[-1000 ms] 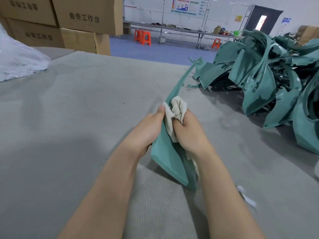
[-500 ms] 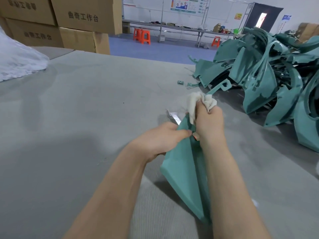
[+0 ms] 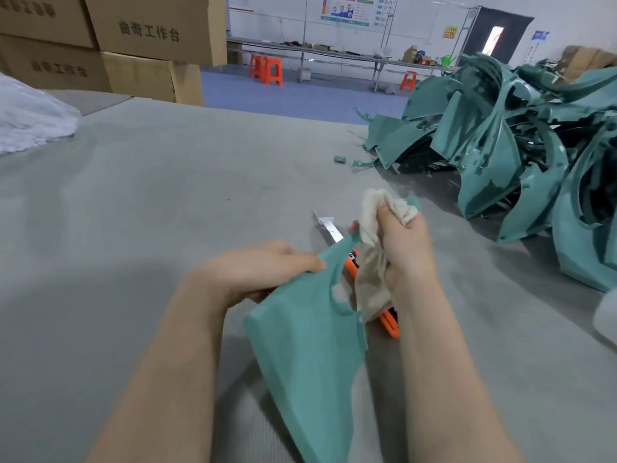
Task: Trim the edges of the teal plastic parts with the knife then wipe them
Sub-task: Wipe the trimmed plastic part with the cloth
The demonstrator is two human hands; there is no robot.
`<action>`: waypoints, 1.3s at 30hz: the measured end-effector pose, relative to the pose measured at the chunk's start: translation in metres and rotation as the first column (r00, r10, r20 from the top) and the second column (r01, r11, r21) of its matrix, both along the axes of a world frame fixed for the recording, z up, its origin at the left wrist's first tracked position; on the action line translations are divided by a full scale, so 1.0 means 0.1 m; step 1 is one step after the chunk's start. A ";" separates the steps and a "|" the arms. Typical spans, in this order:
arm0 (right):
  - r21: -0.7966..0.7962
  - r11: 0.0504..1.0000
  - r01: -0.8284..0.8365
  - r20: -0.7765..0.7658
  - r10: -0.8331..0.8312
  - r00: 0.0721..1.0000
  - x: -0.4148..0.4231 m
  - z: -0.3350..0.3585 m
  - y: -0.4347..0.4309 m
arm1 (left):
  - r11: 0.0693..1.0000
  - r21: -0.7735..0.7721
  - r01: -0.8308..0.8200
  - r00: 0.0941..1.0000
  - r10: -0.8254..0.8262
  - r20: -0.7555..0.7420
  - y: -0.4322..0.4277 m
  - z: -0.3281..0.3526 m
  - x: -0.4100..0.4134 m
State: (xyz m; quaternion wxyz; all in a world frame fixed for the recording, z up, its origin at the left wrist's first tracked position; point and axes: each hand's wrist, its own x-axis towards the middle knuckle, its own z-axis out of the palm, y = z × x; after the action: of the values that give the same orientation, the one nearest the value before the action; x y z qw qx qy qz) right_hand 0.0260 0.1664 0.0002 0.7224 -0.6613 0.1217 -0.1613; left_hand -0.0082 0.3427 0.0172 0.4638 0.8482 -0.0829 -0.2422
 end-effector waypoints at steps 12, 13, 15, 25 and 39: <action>-0.312 0.920 0.239 0.241 -0.166 0.956 -0.01 -0.10 0.17 | 0.889 -0.451 0.074 0.997 -0.052 0.061 -0.25 -0.13 0.05; -0.260 0.930 0.260 0.219 -0.205 0.954 0.01 -0.11 0.17 | 0.893 -0.444 0.068 0.997 -0.046 0.061 -0.27 -0.12 0.03; -0.173 0.946 0.274 0.144 -0.251 0.957 0.05 -0.13 0.17 | 0.907 -0.420 0.038 0.998 -0.018 0.052 -0.31 -0.12 0.01; -0.267 0.906 0.330 0.073 -0.322 0.944 0.16 -0.21 0.01 | 0.941 -0.337 -0.030 1.000 0.028 -0.009 -0.21 -0.10 0.03; -0.276 0.960 -0.036 0.087 0.063 0.994 0.06 -0.18 0.16 | 0.969 -0.241 -0.059 0.997 0.069 0.033 -0.05 -0.09 0.06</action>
State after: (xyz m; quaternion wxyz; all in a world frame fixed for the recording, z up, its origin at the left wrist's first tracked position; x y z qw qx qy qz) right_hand 0.0316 0.1823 -0.0179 0.6326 -0.7495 0.0472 -0.1896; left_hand -0.0023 0.3380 0.0086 0.5686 0.7929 -0.0936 -0.1980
